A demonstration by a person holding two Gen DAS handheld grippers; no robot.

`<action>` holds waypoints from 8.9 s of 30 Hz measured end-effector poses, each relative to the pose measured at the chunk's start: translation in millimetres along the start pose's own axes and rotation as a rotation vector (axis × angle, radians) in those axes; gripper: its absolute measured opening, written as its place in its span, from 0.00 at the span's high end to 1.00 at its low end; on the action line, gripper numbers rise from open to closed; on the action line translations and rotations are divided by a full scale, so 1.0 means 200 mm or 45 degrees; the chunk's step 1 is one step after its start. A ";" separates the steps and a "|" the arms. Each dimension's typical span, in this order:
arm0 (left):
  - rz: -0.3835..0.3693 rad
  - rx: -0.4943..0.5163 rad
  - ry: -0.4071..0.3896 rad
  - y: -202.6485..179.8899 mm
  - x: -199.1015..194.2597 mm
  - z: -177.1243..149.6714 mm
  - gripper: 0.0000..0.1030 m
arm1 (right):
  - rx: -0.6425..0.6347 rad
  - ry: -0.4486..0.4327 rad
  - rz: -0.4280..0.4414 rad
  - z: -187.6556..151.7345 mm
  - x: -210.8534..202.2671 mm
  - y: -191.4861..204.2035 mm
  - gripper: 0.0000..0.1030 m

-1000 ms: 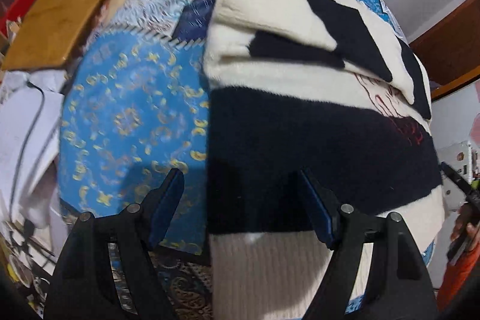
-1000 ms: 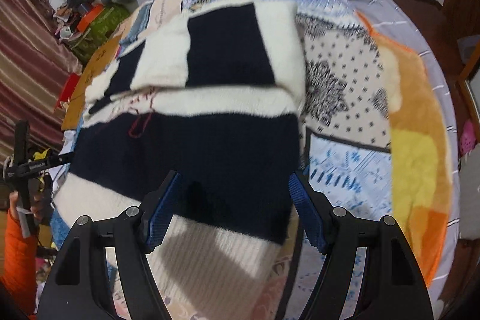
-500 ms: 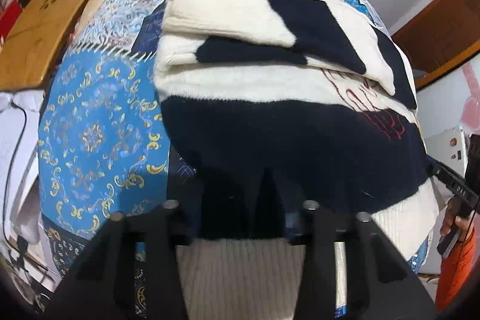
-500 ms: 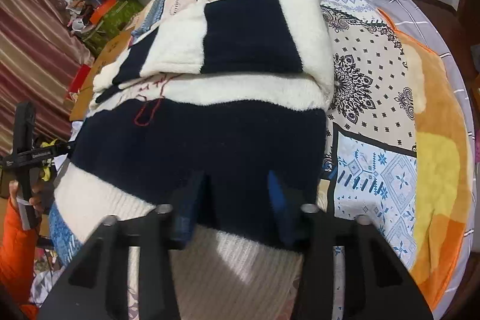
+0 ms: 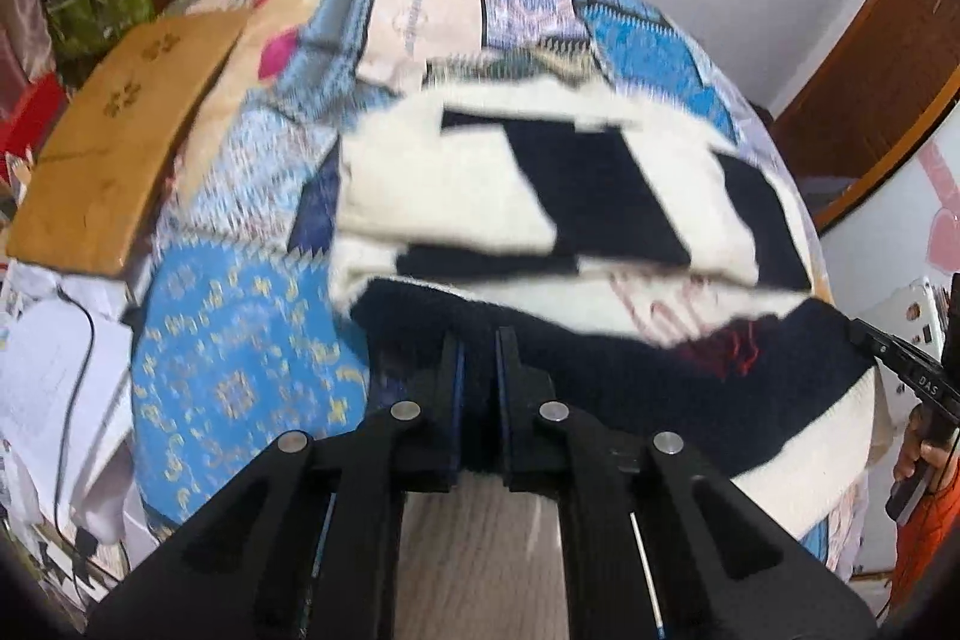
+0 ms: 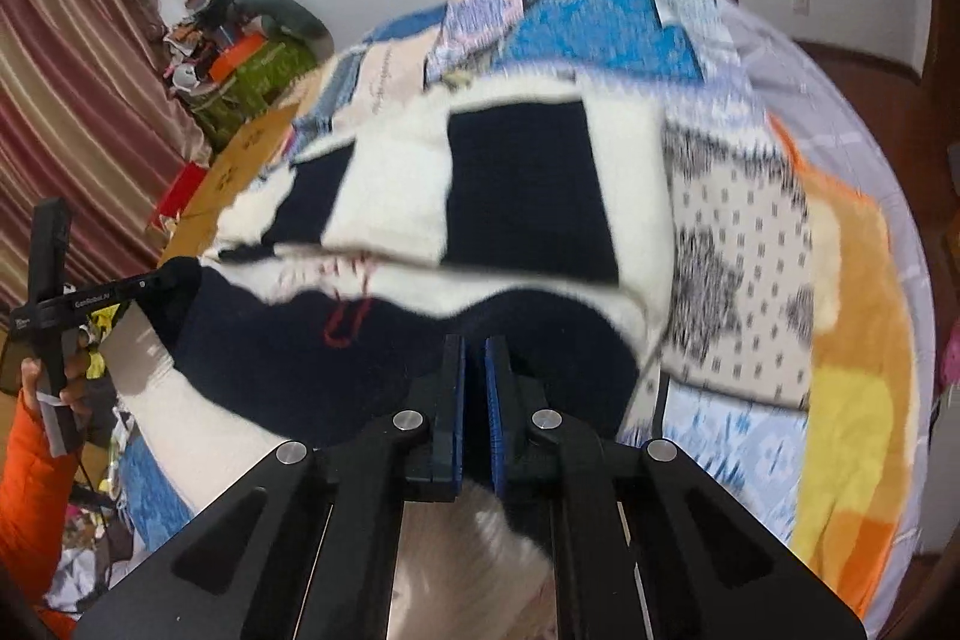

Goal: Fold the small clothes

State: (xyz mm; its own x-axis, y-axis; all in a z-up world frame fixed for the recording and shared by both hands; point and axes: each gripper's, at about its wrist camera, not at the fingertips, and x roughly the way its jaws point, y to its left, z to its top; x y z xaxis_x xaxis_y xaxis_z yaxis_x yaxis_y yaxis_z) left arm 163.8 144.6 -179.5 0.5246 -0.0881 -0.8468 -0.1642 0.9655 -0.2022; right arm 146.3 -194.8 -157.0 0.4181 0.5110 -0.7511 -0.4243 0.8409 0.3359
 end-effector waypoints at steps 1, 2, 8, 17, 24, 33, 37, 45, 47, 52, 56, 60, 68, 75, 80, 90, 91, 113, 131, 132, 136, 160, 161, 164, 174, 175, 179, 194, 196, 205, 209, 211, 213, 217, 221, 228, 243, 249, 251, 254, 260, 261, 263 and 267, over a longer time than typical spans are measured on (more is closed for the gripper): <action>0.005 -0.003 -0.020 0.00 -0.01 0.02 0.92 | -0.007 -0.015 -0.006 0.02 -0.01 0.00 0.95; 0.010 -0.008 -0.049 -0.01 -0.03 0.06 0.93 | -0.016 -0.034 -0.014 0.06 -0.01 0.01 0.95; 0.039 -0.026 -0.115 0.00 -0.01 0.20 0.93 | -0.026 -0.114 -0.057 0.21 -0.01 -0.02 0.99; 0.108 0.039 -0.029 0.02 0.18 0.19 0.93 | 0.090 0.062 -0.078 0.20 0.11 -0.14 0.94; 0.098 0.019 0.010 0.07 0.22 0.12 0.93 | 0.146 0.162 -0.104 0.05 0.11 -0.21 0.47; 0.070 0.019 0.026 0.04 0.19 0.07 0.93 | 0.193 0.286 -0.042 -0.15 0.14 -0.18 0.47; 0.078 0.039 0.030 0.01 0.17 0.05 0.93 | 0.182 0.279 0.003 -0.20 0.15 -0.13 0.44; 0.072 0.052 0.021 -0.02 0.14 0.03 0.93 | 0.120 0.211 0.049 -0.15 0.13 -0.10 0.86; 0.086 0.067 0.010 -0.03 0.12 0.04 0.93 | 0.094 0.173 0.046 -0.12 0.11 -0.08 0.88; 0.103 0.079 -0.034 -0.05 0.08 0.07 0.93 | -0.007 0.065 0.000 -0.03 0.06 -0.02 0.90; 0.124 0.090 -0.097 -0.07 0.03 0.13 0.93 | -0.045 -0.032 -0.018 0.08 0.00 0.00 0.90; 0.132 0.079 -0.165 -0.07 -0.01 0.20 0.93 | -0.046 -0.107 -0.031 0.19 -0.02 -0.01 0.90; 0.205 0.014 -0.147 0.01 0.18 0.35 0.93 | -0.012 -0.126 -0.095 0.34 0.12 -0.11 0.90; 0.239 -0.043 -0.046 0.14 0.42 0.35 0.93 | 0.041 -0.022 -0.139 0.34 0.33 -0.25 0.90; 0.252 -0.003 -0.047 0.14 0.47 0.33 0.93 | 0.092 0.022 -0.112 0.29 0.42 -0.32 0.90; 0.275 0.047 -0.050 0.11 0.44 0.31 0.91 | 0.054 0.060 -0.125 0.29 0.35 -0.26 0.85; 0.272 0.044 -0.045 0.11 0.43 0.31 0.89 | 0.051 0.061 -0.128 0.29 0.34 -0.26 0.83; 0.132 -0.068 0.106 0.19 0.26 0.09 0.29 | -0.020 0.099 -0.216 0.15 0.16 -0.13 0.46; -0.053 -0.107 0.223 0.19 0.35 -0.02 0.90 | 0.025 0.184 -0.061 0.02 0.29 -0.12 0.91; -0.051 -0.083 0.215 0.17 0.33 -0.02 0.90 | 0.012 0.172 -0.054 0.03 0.28 -0.11 0.91; -0.085 -0.025 0.100 0.10 0.20 0.04 0.93 | -0.058 0.081 -0.048 0.12 0.20 -0.04 0.92; 0.221 -0.049 -0.147 0.14 0.35 0.74 0.94 | -0.029 -0.099 -0.163 0.74 0.31 -0.15 0.92; 0.228 -0.046 -0.137 0.14 0.39 0.74 0.94 | -0.015 -0.087 -0.165 0.75 0.35 -0.17 0.92; 0.249 -0.032 -0.089 0.16 0.52 0.75 0.93 | 0.033 -0.038 -0.149 0.76 0.45 -0.24 0.92; 0.346 0.039 -0.024 0.17 0.73 0.76 0.91 | 0.131 0.084 -0.071 0.79 0.60 -0.37 0.89; 0.358 0.049 -0.033 0.17 0.73 0.77 0.90 | 0.136 0.086 -0.068 0.79 0.60 -0.37 0.89; 0.387 0.063 -0.052 0.17 0.68 0.79 0.69 | 0.158 0.092 -0.046 0.83 0.58 -0.38 0.81; 0.364 0.045 -0.176 0.15 0.30 0.75 0.26 | 0.004 -0.079 -0.199 0.88 0.26 -0.19 0.47; 0.356 0.039 -0.172 0.15 0.26 0.72 0.26 | -0.021 -0.087 -0.204 0.87 0.23 -0.15 0.47; 0.299 0.025 -0.189 0.12 0.10 0.54 0.25 | -0.166 -0.118 -0.239 0.78 0.14 0.11 0.36; 0.258 -0.013 -0.179 0.13 0.06 0.45 0.22 | -0.248 -0.128 -0.264 0.73 0.13 0.22 0.30; 0.233 -0.055 -0.166 0.16 0.05 0.40 0.20 | -0.266 -0.124 -0.263 0.71 0.13 0.27 0.28; 0.213 -0.096 -0.143 0.18 0.06 0.35 0.20 | -0.273 -0.119 -0.269 0.69 0.15 0.30 0.20; 0.153 -0.225 -0.046 0.25 0.13 0.26 0.20 | -0.308 -0.078 -0.274 0.64 0.20 0.37 0.20; 0.105 -0.326 0.031 0.30 0.21 0.18 0.20 | -0.343 -0.011 -0.271 0.60 0.29 0.45 0.20; 0.008 -0.414 0.096 0.31 0.31 0.10 0.20 | -0.406 0.064 -0.290 0.52 0.49 0.54 0.20; -0.213 -0.466 0.180 0.22 0.51 0.14 0.20 | -0.401 0.138 -0.289 0.45 0.81 0.50 0.20; -0.259 -0.460 0.118 0.22 0.54 0.22 0.22 | -0.383 0.099 -0.253 0.46 0.84 0.48 0.14; -0.265 -0.460 0.095 0.21 0.55 0.23 0.28 | -0.402 0.097 -0.253 0.46 0.84 0.48 0.13; -0.280 -0.503 0.083 0.24 0.57 0.26 0.32 | -0.410 0.084 -0.247 0.46 0.85 0.48 0.12; -0.291 -0.701 0.046 0.38 0.65 0.30 0.60 | -0.369 0.079 -0.224 0.46 0.83 0.47 0.12; -0.301 -0.717 0.045 0.39 0.65 0.30 0.62 | -0.368 0.078 -0.221 0.46 0.82 0.47 0.12; -0.307 -0.732 0.039 0.39 0.65 0.30 0.69 | -0.371 0.078 -0.214 0.46 0.81 0.47 0.13; -0.258 -0.672 0.007 0.37 0.59 0.31 0.75 | -0.366 0.087 -0.216 0.46 0.79 0.46 0.13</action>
State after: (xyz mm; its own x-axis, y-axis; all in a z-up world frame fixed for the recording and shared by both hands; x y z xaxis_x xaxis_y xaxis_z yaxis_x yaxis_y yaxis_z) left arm 265.8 221.3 -264.1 0.5850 -0.2614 -0.7678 -0.4570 0.6758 -0.5783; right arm 247.8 -21.1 -192.2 0.4515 0.3472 -0.8219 -0.5665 0.8232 0.0365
